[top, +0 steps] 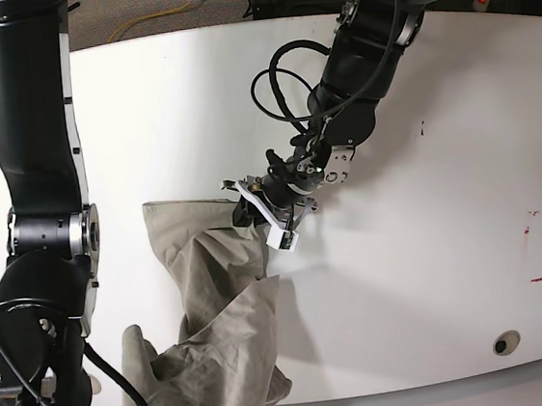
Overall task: Fold the T-shirt properly
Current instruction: 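Grasp the shirt with the left gripper and pull it away from the right gripper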
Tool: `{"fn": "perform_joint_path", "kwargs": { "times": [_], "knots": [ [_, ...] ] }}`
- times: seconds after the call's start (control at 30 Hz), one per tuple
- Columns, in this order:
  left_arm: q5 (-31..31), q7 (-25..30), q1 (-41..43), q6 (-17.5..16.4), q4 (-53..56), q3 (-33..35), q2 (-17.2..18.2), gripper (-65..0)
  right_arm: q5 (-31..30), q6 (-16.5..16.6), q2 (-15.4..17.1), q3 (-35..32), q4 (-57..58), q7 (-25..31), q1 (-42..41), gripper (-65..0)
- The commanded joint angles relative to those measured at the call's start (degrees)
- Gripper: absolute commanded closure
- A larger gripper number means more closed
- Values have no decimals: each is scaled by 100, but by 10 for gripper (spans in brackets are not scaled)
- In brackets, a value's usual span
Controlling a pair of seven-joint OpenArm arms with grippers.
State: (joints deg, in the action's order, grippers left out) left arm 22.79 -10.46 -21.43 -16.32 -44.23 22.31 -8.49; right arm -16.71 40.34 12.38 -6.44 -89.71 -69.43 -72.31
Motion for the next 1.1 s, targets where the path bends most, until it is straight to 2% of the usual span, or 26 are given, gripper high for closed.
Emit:
{"fn": "perform_joint_path", "kwargs": {
  "times": [0.0,0.1,0.2,0.33,0.5,0.73,1.07],
  "knots": [
    [12,13,-121,-8,-109,-2,-51,-39,23,-34,85,41,-62,143,-249,0],
    [47,4,-85,-8,-215,-2,-26,-36,23,-34,111,50,-53,143,-249,0],
    [47,-49,-59,-8,-601,-20,221,-36,31,-34,173,59,-53,143,-249,0],
    [55,-532,134,-8,-1454,-116,590,-36,31,-34,357,59,-35,152,-249,0],
    [12,-1156,416,-8,-2676,-688,968,-36,31,-34,560,59,325,486,-249,0],
    [47,-2027,600,-8,-4505,-1391,1733,-36,31,-34,946,41,1169,1215,-249,0],
    [47,-2897,618,-43,-5973,-2859,2427,-36,31,-34,1193,50,2057,1681,-249,0]
  ]
}}
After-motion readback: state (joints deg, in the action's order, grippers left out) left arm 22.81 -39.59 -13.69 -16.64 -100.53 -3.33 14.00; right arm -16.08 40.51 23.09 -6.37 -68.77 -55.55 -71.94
